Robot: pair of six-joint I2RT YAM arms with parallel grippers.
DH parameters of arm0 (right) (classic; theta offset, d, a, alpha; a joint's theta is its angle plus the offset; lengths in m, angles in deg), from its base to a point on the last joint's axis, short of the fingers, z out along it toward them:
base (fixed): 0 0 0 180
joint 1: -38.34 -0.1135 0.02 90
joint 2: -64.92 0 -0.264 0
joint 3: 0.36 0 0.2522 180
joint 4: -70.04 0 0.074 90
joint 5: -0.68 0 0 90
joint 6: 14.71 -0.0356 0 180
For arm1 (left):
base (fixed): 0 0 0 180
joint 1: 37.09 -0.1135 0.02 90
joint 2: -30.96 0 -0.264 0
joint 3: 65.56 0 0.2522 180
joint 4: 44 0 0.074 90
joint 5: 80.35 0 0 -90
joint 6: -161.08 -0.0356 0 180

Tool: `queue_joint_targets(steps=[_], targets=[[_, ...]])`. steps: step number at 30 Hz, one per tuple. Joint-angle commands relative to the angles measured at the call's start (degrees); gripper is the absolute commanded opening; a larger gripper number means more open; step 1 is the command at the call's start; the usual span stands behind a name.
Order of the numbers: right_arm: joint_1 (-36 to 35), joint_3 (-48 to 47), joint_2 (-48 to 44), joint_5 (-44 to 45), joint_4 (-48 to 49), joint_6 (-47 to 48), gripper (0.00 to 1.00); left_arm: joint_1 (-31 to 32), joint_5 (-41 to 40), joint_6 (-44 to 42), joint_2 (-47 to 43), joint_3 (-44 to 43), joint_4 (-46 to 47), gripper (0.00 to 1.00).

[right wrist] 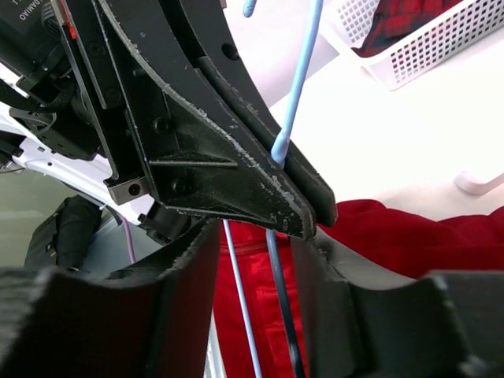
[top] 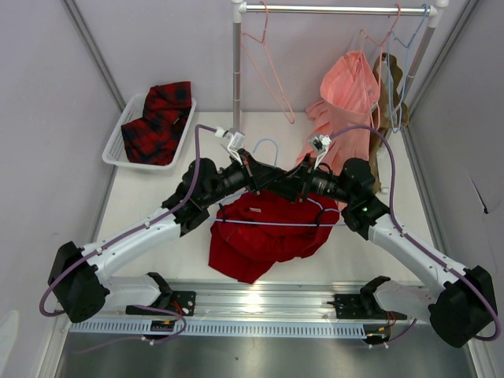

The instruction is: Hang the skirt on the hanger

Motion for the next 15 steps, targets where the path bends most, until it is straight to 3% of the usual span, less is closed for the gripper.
queue_joint_targets(steps=[1, 8, 12, 14, 15], targets=[[0.1, -0.7, 0.0, -1.4, 2.0, 0.4, 0.42, 0.6, -0.2, 1.4, -0.3, -3.5, 4.4, 0.0], [0.1, -1.6, 0.7, -3.9, -0.7, 2.0, 0.39, 0.8, 0.7, 1.4, -0.2, -3.6, 5.1, 0.0], [0.1, -2.5, 1.1, -5.2, -1.8, 1.7, 0.21, 1.0, 1.0, 1.0, -0.3, -3.7, 5.3, 0.0], [0.1, -3.3, 1.5, -6.0, -3.0, 2.2, 0.03, 0.9, 1.7, 0.7, -0.3, -3.8, 5.5, 0.0], [0.2, -3.9, 1.5, -7.0, -4.0, 2.2, 0.0, 0.9, 1.7, 0.5, -0.4, -3.8, 5.5, 0.0]])
